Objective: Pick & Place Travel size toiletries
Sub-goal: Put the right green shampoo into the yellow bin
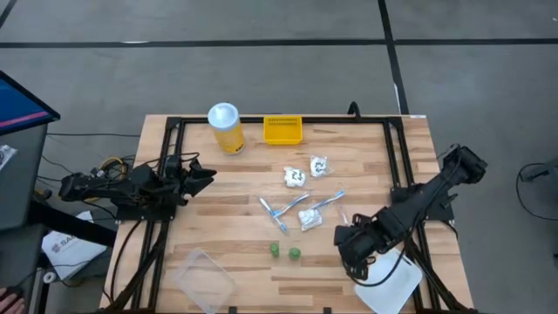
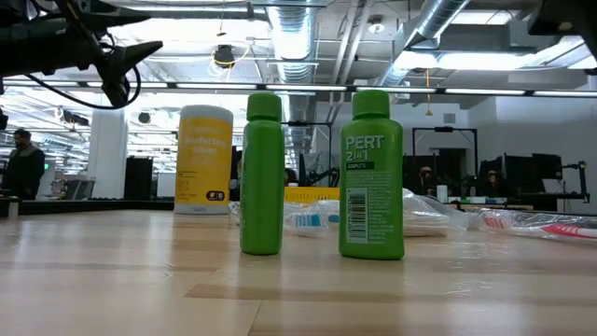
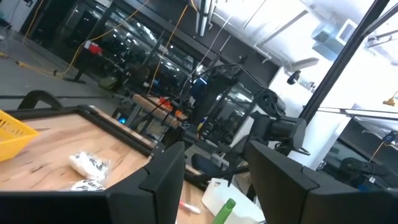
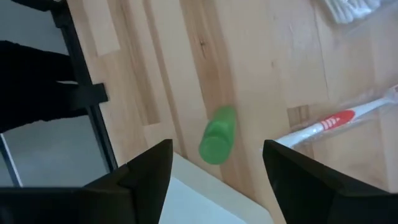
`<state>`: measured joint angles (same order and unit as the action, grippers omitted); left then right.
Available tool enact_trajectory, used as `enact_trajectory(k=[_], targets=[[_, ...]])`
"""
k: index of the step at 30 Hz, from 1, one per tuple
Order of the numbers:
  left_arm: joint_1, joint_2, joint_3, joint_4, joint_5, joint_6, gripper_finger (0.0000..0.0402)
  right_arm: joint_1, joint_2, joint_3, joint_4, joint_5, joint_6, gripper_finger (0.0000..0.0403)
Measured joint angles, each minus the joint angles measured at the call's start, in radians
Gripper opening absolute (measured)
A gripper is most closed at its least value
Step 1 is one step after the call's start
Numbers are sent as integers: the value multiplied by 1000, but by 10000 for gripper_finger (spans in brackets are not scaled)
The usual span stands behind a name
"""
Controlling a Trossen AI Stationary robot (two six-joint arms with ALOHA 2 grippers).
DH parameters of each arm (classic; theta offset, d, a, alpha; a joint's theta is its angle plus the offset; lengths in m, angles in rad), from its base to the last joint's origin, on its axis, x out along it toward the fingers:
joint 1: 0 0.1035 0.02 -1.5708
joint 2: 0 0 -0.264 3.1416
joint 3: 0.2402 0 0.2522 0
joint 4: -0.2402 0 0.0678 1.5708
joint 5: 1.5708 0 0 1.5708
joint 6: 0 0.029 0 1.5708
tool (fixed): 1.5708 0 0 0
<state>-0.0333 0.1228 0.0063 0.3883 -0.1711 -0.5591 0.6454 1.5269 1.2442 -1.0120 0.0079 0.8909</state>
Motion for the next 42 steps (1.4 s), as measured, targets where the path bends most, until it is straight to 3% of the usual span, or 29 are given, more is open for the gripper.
enact_trajectory(k=[11,26,36,42], targets=[[0,11,0,3,2,0,172,23,1,-110,132,-14,27,242],[0,11,0,11,0,0,172,32,1,-175,179,-12,27,239],[0,11,0,12,0,0,172,32,1,-175,183,-7,26,182],[0,11,0,12,0,0,172,31,1,-175,183,0,22,126]])
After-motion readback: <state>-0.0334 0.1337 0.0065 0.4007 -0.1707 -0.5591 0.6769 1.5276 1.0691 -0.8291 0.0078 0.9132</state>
